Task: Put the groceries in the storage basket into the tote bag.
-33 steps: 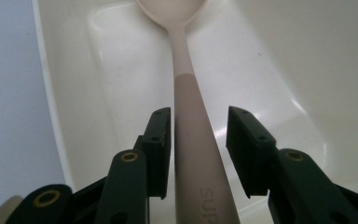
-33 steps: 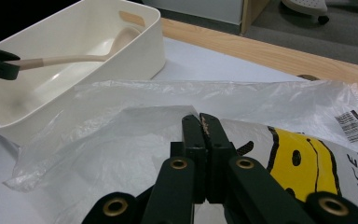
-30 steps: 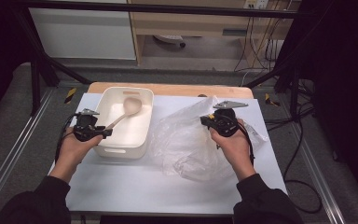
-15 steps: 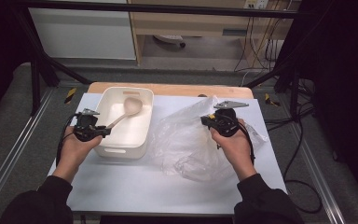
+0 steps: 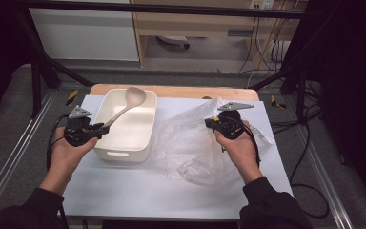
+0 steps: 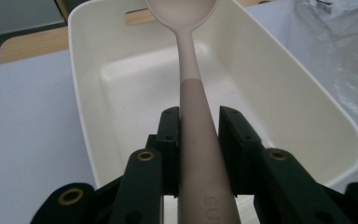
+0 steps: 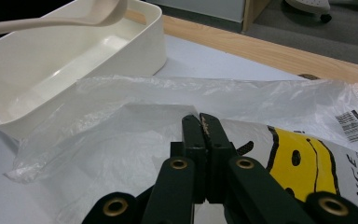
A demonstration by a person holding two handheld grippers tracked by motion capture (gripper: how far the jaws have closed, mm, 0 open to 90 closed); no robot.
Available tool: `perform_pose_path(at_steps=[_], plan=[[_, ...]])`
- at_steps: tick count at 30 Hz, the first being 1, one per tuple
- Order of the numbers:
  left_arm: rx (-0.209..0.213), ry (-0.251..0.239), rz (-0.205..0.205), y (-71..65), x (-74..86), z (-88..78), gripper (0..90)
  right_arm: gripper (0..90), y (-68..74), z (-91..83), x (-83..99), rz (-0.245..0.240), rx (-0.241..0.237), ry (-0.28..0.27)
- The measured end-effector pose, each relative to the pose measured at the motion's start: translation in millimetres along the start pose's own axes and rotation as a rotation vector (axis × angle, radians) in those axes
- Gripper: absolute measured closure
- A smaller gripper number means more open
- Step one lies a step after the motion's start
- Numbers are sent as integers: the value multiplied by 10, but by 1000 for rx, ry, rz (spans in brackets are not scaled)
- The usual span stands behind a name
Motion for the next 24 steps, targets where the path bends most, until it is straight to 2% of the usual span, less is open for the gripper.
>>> perform_pose_path(at_steps=[5, 13, 16, 24], plan=[[43, -2, 50, -156, 36, -185, 700, 900, 0, 7, -7, -1, -3, 4], [117, -23, 69, -307, 103, -359, 700, 900, 3, 31, -3, -4, -13, 17], [136, -21, 91, -373, 118, -418, 701, 900, -4, 47, 0, 5, -20, 26], [229, -9, 109, -589, 186, -529, 701, 900, -29, 124, 21, 16, -35, 48]])
Point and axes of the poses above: each handheld gripper's, and its own axes: z roughly forward along the jaws, x roughly out of its underside, y roughly to its left, the point moved 5 cm from there along z, roughly forward along the jaws, and after that the axes turned 9 degrees about -z, right-handed, at the moved point
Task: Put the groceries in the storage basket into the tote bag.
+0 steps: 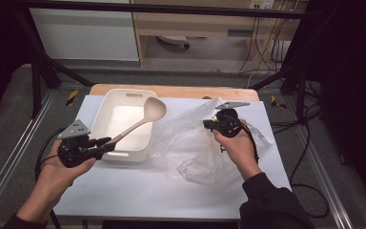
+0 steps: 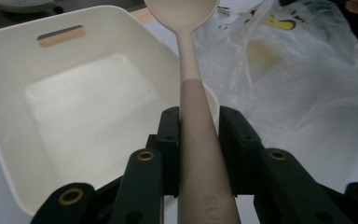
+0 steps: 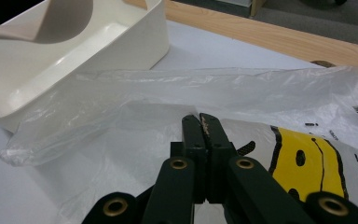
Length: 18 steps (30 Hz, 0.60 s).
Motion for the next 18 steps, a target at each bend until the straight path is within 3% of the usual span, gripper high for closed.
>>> perform_pose_path(at_steps=[9, 18], plan=[[83, 44, 44, -260, 49, 32, 701, 900, -3, 49, -10, 1, -5, 18], [106, 95, 63, -372, 163, 202, 700, 900, 7, 71, -16, 2, -7, 26]])
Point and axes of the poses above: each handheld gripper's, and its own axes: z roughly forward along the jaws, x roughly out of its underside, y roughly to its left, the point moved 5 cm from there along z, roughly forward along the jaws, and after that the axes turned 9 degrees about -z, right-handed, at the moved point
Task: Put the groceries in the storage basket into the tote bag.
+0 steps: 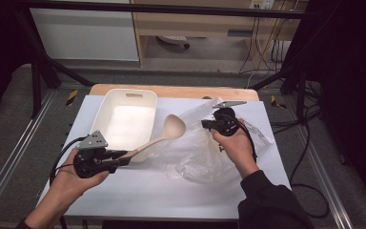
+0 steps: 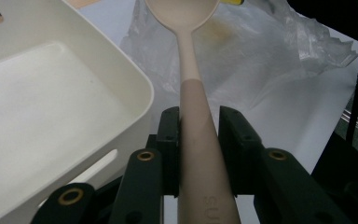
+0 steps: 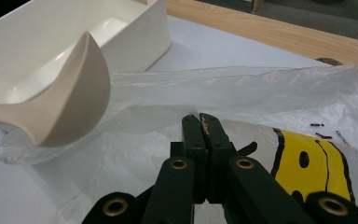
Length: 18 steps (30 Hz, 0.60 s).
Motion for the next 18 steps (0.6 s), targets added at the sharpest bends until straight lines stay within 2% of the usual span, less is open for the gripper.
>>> perform_pose_path(at_steps=[11, 18], plan=[[44, 49, 11, -191, 122, 246, 700, 900, -6, 36, 6, -7, 1, 5], [62, 58, 24, -299, 155, 302, 700, 900, -21, 52, 14, -5, 6, 11]])
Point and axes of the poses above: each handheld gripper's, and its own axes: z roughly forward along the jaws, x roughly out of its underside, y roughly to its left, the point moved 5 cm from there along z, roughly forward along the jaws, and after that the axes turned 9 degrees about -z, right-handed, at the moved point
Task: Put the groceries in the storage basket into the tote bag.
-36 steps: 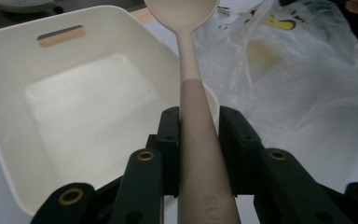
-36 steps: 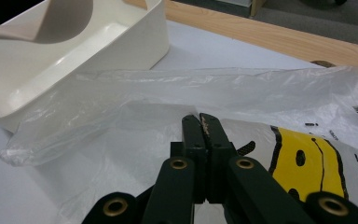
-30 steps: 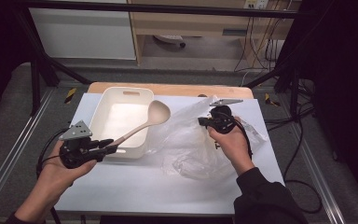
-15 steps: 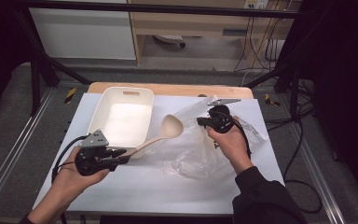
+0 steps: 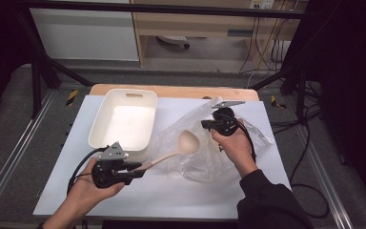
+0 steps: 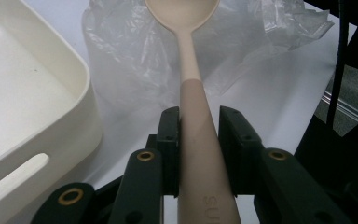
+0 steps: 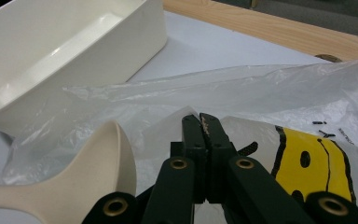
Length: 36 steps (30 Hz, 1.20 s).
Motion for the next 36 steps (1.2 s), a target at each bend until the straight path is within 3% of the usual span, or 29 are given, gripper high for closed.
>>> perform_pose_path(at_steps=[7, 21, 36], plan=[[2, 6, 11, -46, 9, 36, 700, 900, -14, 15, 6, -2, 3, 2], [-48, 32, 40, 32, -24, 483, 700, 900, 35, -28, -17, -10, -5, -16], [-46, 22, 65, -15, -135, 853, 700, 900, 58, -144, -58, -22, -10, -77]])
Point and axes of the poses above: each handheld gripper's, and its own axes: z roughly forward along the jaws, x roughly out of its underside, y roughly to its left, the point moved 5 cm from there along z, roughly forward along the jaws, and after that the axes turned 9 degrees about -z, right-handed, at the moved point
